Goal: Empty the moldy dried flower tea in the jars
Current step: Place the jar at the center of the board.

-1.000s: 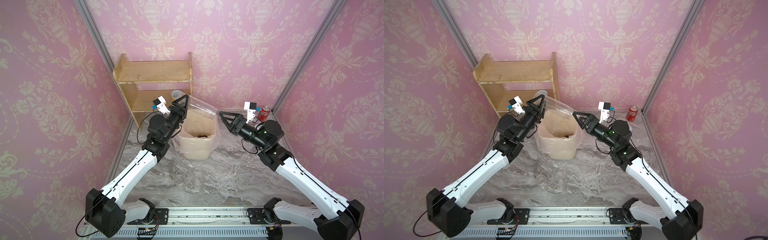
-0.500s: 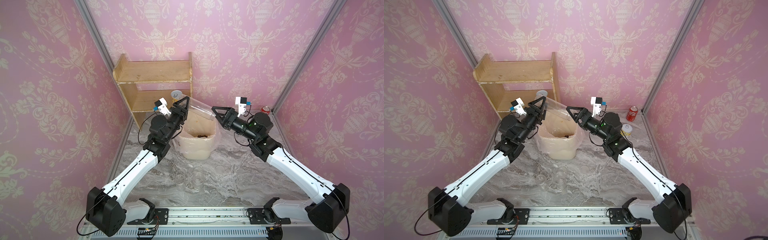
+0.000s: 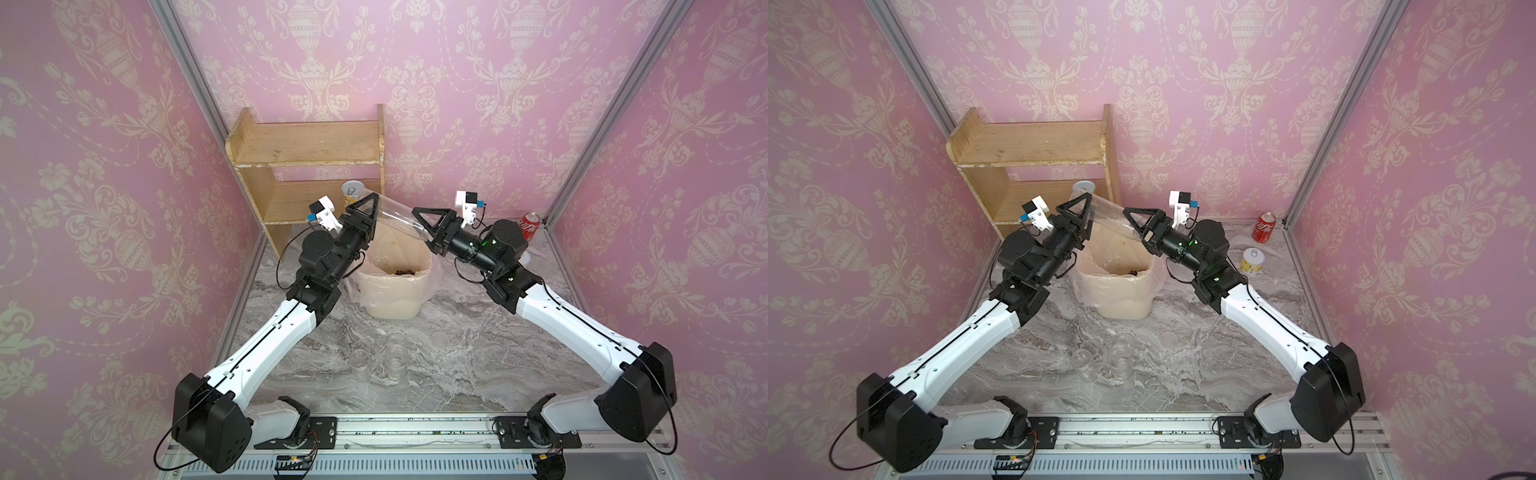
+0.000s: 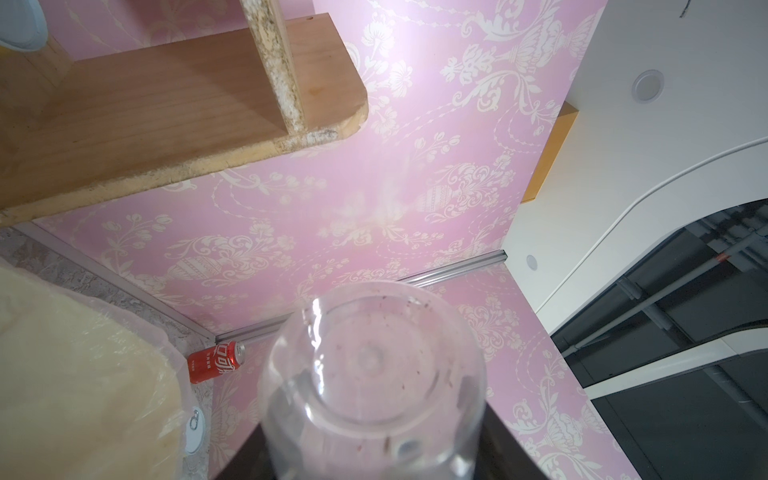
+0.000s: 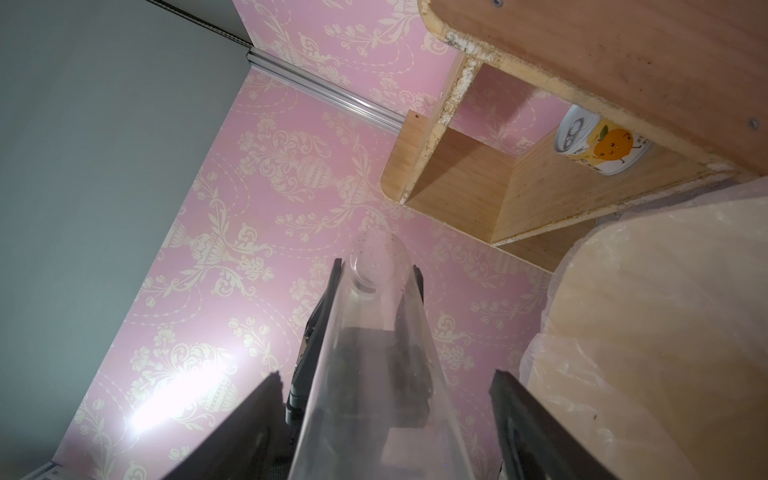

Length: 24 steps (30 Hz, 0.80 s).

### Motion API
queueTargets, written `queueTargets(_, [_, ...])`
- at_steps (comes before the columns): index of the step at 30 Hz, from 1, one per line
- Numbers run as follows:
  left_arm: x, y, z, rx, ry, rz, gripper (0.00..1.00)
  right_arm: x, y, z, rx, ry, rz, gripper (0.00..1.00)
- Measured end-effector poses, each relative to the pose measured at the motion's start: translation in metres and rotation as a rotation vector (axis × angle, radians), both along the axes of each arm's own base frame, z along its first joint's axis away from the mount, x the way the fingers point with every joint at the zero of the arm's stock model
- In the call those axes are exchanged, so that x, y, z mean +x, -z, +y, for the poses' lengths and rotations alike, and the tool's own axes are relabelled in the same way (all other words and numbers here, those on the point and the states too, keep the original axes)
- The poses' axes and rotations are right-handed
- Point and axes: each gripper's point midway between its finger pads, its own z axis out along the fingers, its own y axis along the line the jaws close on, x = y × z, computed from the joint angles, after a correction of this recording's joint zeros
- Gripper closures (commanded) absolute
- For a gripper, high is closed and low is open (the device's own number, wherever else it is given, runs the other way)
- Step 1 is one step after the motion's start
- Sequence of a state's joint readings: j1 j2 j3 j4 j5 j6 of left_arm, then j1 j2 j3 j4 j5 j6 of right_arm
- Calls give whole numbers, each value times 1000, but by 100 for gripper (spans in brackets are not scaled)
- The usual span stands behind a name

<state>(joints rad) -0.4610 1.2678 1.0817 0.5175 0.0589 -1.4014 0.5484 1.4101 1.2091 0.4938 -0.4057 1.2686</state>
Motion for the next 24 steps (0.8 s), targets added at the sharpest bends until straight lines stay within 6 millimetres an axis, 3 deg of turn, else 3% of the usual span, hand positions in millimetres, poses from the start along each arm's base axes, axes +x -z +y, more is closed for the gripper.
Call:
queueTargets(14, [0,0,0,-1,0,-1,82,-4,-3,4,27,-21,17,35])
queueTargets(21, [0,-1,0,-4,0,-7,75,-4,-2,4,27,-21,25,46])
queueTargets(24, [0,-1,0,-6,0,-6,66,-3,-1,4,27,-21,26,50])
